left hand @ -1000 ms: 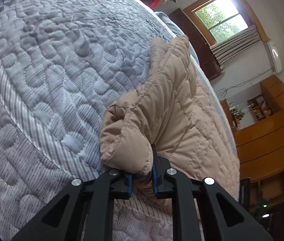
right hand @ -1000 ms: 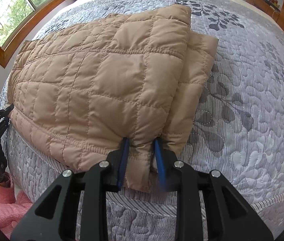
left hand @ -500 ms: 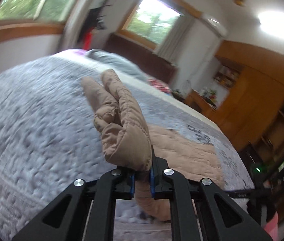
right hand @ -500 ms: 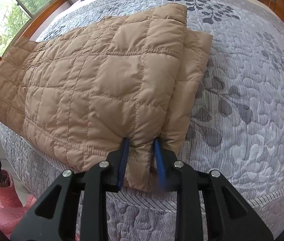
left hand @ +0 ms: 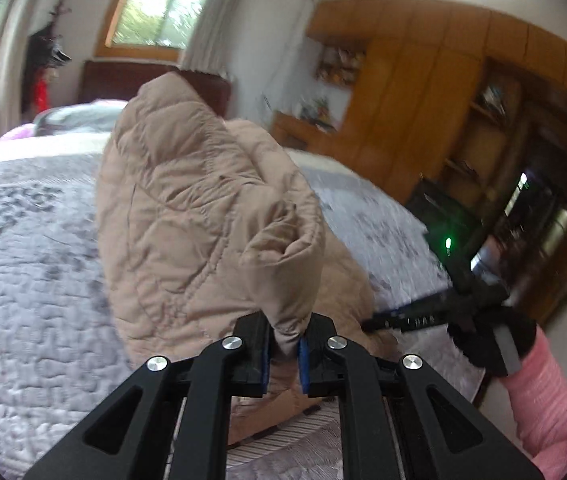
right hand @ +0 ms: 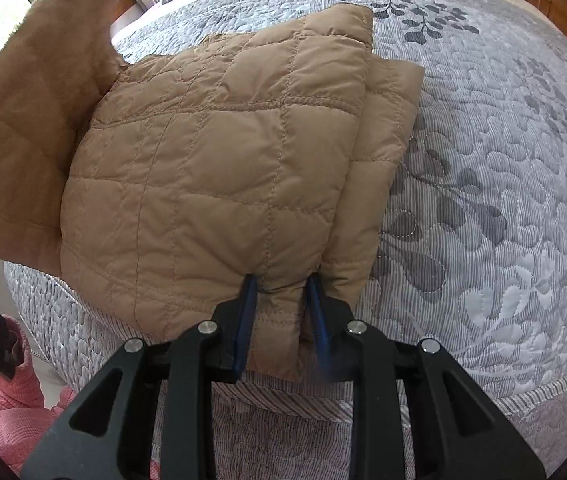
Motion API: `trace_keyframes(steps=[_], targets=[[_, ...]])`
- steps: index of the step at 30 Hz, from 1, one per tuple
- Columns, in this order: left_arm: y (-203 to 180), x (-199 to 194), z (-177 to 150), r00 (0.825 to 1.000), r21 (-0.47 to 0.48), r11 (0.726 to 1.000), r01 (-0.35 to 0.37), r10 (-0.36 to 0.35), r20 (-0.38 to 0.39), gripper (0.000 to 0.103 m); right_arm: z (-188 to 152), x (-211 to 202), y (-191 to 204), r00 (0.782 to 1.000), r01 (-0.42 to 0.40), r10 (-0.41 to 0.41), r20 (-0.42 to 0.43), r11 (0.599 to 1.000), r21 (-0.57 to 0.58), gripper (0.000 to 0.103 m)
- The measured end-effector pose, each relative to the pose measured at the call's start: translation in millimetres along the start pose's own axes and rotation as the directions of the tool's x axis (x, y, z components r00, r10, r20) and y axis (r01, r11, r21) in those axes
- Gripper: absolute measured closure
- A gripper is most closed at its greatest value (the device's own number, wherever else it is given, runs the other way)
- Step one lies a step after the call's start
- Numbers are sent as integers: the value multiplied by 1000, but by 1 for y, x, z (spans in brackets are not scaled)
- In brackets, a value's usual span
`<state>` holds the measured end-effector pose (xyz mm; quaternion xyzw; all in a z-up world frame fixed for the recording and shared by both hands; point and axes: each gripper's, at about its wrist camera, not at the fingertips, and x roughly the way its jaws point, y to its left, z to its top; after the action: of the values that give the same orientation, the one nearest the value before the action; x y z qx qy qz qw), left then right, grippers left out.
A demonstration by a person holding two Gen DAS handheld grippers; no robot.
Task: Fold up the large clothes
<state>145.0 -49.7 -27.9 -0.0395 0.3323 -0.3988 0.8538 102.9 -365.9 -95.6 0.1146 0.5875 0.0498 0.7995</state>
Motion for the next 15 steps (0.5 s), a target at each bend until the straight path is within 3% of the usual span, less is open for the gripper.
trace_keyframes(steps=[3,7,15], targets=[[1,29,-4,996,-9,1000,12,-12,-94,93,-1,0,0,1000,0,0,0,1000,-3,78],[12,64,-17,975,-77,997,6,-23,-222,92,-1,0,-2,1000,-4,4,0,1000,-3,78],[21,87,-31,960,-112,994,0,-32,-280,91,1,2,-2,1000,2,-2,-1,1000,-9,77]])
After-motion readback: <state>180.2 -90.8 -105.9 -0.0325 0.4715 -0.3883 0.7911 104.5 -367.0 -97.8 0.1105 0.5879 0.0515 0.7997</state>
